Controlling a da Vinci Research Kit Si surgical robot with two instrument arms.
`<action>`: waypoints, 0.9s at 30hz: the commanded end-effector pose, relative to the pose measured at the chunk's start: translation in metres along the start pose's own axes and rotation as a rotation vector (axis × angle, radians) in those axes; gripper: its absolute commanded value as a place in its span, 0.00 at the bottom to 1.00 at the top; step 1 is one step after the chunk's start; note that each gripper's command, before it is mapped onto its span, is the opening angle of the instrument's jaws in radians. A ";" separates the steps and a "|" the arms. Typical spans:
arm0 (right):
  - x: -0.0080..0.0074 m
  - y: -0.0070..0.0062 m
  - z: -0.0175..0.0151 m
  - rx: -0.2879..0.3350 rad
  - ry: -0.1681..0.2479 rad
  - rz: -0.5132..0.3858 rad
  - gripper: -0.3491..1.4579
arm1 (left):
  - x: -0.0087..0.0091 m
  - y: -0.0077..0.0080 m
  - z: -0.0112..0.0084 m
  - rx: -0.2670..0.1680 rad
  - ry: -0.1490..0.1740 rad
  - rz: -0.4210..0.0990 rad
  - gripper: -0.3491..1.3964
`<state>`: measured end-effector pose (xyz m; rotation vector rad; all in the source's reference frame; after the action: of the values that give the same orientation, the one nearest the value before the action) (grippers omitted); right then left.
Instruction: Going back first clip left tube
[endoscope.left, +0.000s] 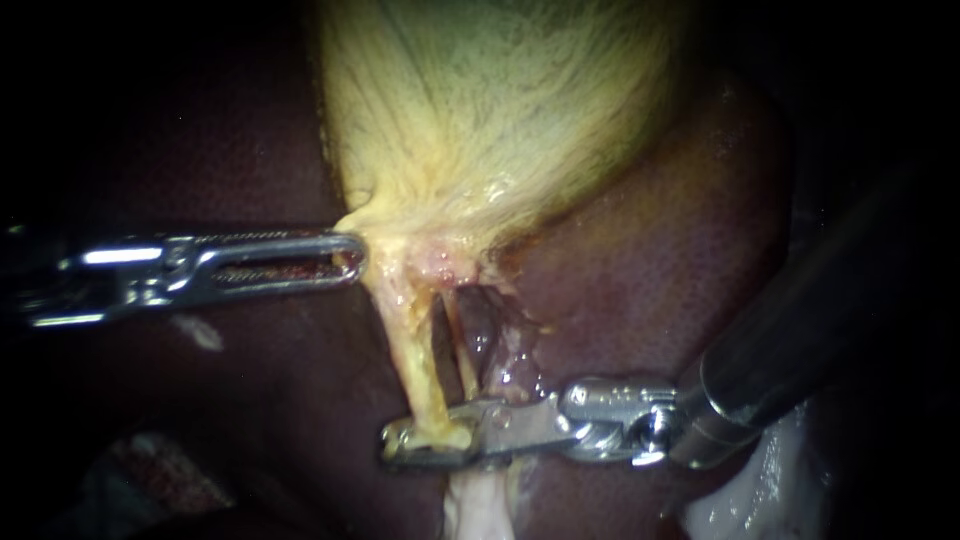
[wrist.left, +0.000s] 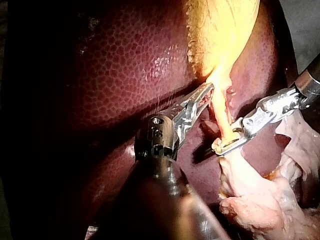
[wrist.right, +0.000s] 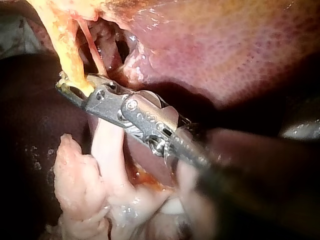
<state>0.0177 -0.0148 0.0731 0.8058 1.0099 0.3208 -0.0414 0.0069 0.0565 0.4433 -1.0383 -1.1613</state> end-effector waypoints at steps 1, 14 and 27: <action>0.0000 0.0000 0.0000 0.000 0.000 -0.001 0.00 | 0.0001 0.0000 0.0000 0.000 0.000 0.001 0.11; -0.0001 -0.0001 -0.0002 0.000 -0.003 -0.001 0.00 | 0.0001 -0.0003 0.0000 -0.001 -0.001 -0.005 0.09; -0.0002 0.0002 -0.0004 0.000 -0.007 -0.066 0.36 | 0.0004 -0.0001 0.0001 -0.001 -0.001 -0.003 0.09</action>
<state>0.0172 -0.0144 0.0733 0.7648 1.0295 0.2459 -0.0415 0.0065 0.0567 0.4447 -1.0380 -1.1678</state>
